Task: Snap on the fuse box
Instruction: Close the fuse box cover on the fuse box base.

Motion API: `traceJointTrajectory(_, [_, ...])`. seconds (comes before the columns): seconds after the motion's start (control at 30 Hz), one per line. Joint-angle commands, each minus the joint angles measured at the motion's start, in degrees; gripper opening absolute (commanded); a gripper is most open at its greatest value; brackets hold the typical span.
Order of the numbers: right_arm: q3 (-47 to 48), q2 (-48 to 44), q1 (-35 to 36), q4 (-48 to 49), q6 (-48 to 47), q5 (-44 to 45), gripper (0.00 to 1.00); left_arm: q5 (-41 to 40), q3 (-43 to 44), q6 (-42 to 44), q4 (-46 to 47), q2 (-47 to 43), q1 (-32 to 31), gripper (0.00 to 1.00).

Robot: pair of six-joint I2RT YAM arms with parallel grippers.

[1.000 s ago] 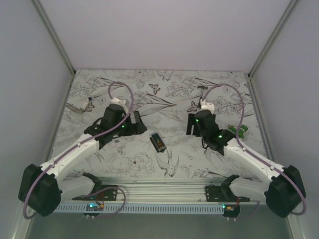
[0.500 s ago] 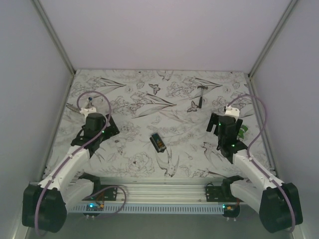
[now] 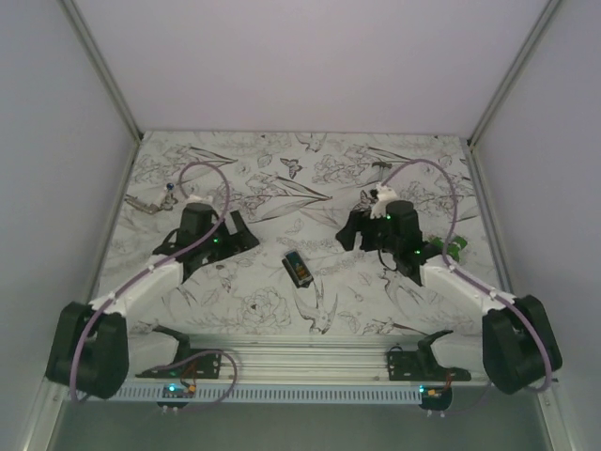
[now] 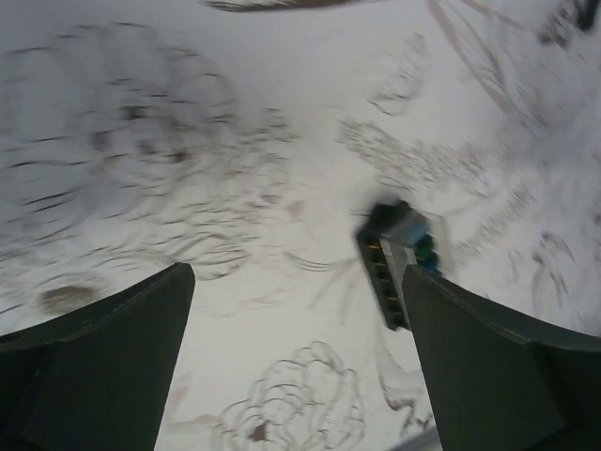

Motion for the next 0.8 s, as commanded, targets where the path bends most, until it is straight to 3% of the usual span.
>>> traceJointTrajectory(0.0, [4.34, 4.18, 4.34, 2.40, 2.83, -10.41, 0.87, 8.16, 5.01, -2.04, 5.79, 5.61, -5.86, 0.96])
traceJointTrajectory(0.3, [7.29, 14.89, 9.64, 6.46, 5.90, -15.60, 0.72, 8.85, 10.60, -1.61, 7.62, 19.91, -12.32, 0.82])
traceJointTrajectory(0.77, [9.42, 24.95, 11.90, 8.29, 6.06, -19.21, 0.52, 10.26, 12.49, -2.13, 7.51, 26.68, -13.61, 0.58])
